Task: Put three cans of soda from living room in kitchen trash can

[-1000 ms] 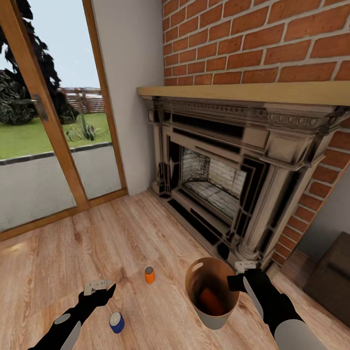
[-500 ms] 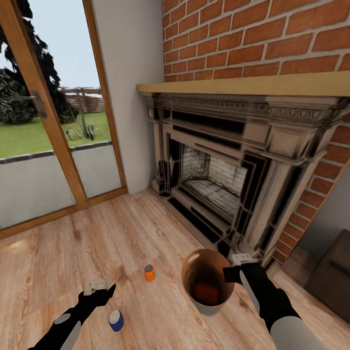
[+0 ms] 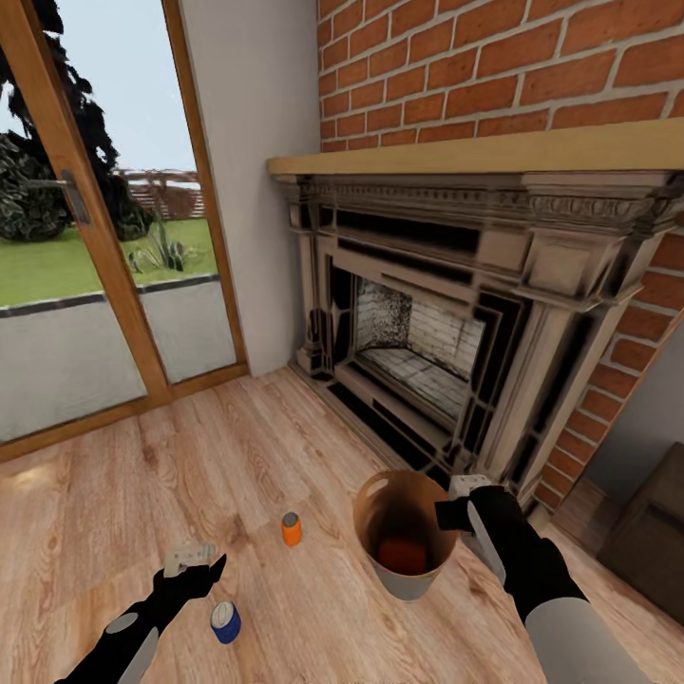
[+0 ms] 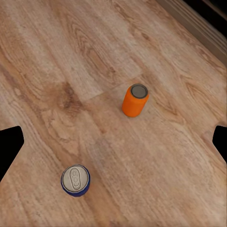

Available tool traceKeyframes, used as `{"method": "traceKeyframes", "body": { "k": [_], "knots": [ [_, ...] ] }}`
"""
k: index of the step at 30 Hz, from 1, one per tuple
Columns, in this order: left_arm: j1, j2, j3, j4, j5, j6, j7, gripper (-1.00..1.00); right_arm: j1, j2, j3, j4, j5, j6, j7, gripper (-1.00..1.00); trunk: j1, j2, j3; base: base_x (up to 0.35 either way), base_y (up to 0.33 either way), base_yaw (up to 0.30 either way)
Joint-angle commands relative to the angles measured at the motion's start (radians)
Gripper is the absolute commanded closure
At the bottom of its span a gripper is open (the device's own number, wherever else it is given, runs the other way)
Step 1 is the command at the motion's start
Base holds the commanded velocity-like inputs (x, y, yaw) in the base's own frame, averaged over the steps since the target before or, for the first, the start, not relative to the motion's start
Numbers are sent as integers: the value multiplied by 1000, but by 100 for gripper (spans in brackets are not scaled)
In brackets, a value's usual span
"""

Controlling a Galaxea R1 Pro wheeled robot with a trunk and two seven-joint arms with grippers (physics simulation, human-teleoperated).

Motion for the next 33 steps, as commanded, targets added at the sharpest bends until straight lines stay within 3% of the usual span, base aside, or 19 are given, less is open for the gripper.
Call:
{"method": "traceKeyframes", "body": {
  "k": [1,10,21,33],
  "knots": [
    [0,0,0,0,0,0,0,-100,-2,0,0,-36,-13,32,4,100,4,-7,-3,0,0,0],
    [0,0,0,0,0,0,0,-100,-3,0,1,-157,-16,115,4,100,38,-70,-31,0,0,0],
    [0,0,0,0,0,0,0,-100,-3,0,1,-236,-22,127,4,100,81,-147,-66,0,0,0],
    [0,0,0,0,0,0,0,-100,-2,0,1,-251,-23,127,4,100,127,-231,-103,0,0,0]
  ]
}}
